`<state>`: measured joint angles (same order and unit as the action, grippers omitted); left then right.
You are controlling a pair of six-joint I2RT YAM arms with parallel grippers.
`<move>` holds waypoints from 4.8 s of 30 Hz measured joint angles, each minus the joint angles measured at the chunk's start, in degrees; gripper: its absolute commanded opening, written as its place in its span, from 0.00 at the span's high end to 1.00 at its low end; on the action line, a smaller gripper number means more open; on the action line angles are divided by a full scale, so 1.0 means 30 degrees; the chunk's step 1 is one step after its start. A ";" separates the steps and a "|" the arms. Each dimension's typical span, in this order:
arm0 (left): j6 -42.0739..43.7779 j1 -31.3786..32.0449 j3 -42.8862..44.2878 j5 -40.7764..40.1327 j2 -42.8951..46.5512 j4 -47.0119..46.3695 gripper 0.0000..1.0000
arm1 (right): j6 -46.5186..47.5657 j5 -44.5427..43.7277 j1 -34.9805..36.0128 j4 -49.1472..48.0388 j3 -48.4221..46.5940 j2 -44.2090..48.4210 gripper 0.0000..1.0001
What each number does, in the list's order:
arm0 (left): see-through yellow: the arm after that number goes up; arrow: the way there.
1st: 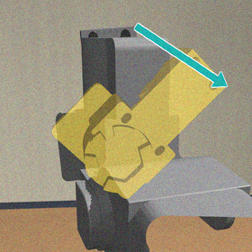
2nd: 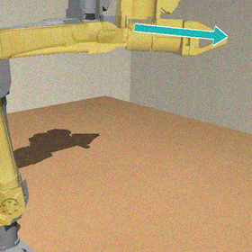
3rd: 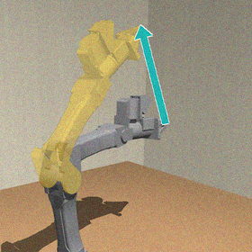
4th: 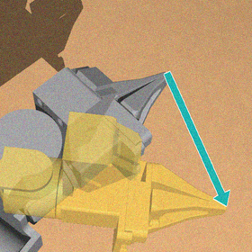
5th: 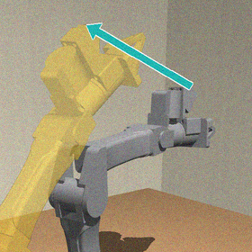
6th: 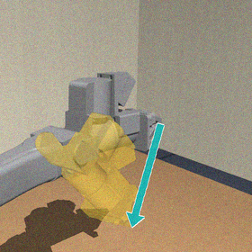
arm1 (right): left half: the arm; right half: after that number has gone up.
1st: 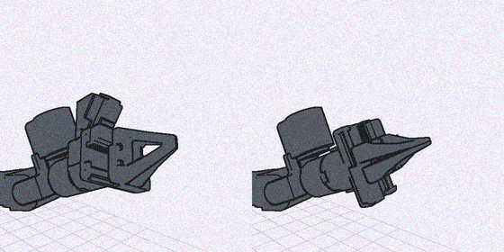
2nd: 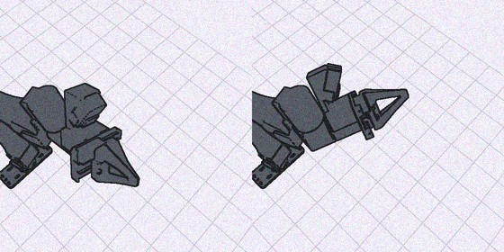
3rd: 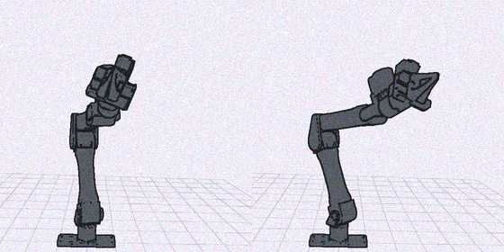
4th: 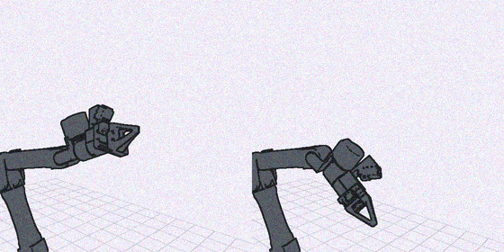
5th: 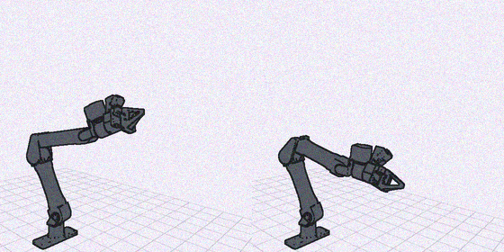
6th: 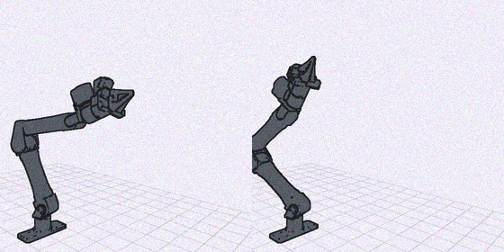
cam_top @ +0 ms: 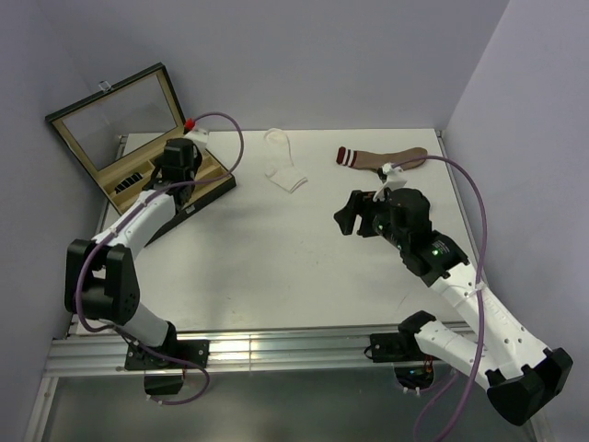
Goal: Roll the socks
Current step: Place the sock in the storage box.
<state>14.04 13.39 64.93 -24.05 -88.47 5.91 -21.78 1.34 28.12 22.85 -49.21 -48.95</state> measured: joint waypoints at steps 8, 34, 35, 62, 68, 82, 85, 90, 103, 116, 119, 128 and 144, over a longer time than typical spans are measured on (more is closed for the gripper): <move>0.3956 -0.2601 -0.0831 0.0080 -0.1239 -0.2783 1.00 | 0.0503 -0.0736 0.0000 0.0182 0.0015 -0.0481 0.20; 0.6666 -0.6659 -0.1180 0.1858 -0.6426 -1.0477 1.00 | 0.1180 -0.0656 -0.0335 0.0262 -0.1064 -0.4160 0.21; 0.6615 -0.6674 -0.1202 0.1872 -0.6484 -1.0484 1.00 | 0.1202 -0.0648 -0.0357 0.0270 -0.1064 -0.4233 0.21; 0.4896 -0.6849 -0.2193 0.5282 -0.5275 -0.8473 1.00 | 0.1596 -0.0576 -0.0517 0.0262 -0.1122 -0.4495 0.23; 0.5180 -0.7424 -0.1311 0.6608 -0.5348 -0.6754 1.00 | 0.1647 -0.0576 -0.0525 0.0291 -0.1406 -0.4772 0.23; 0.7337 -0.8859 0.2463 1.0608 -0.6798 -0.0408 1.00 | 0.1654 -0.0780 -0.0554 0.0925 -0.2601 -0.5690 0.24; 0.8007 -0.8874 0.3002 1.0848 -0.7125 0.0437 1.00 | 0.1654 -0.0809 -0.0568 0.1064 -0.2973 -0.6047 0.25; 0.8990 -0.8947 0.3555 1.0863 -0.7861 0.1275 1.00 | 0.1654 -0.0801 -0.0590 0.1304 -0.3279 -0.6441 0.26; 0.9850 -0.9704 0.5304 1.1511 -0.9078 0.2922 0.71 | 0.1668 -0.0656 -0.0597 0.1486 -0.3577 -0.6965 0.27; 1.0112 -0.9836 0.6222 1.1868 -0.9318 0.4284 0.63 | 0.1749 -0.0576 -0.0641 0.1581 -0.3599 -0.7570 0.28; 1.0105 -0.9865 0.6353 1.1912 -0.9326 0.4488 0.62 | 0.1792 -0.0576 -0.0641 0.1588 -0.3606 -0.7570 0.28; 1.0091 -0.9901 0.6390 1.2131 -0.9326 0.4605 0.65 | 0.1814 -0.0576 -0.0641 0.1625 -0.3643 -0.7679 0.28; 0.9923 -1.0112 0.6535 1.2794 -0.9318 0.4801 0.57 | 0.1814 -0.0146 -0.0641 0.1668 -0.3745 -0.7730 0.29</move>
<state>43.81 -16.95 84.53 14.33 -116.42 20.32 -16.34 0.91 26.20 27.86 -60.45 -72.14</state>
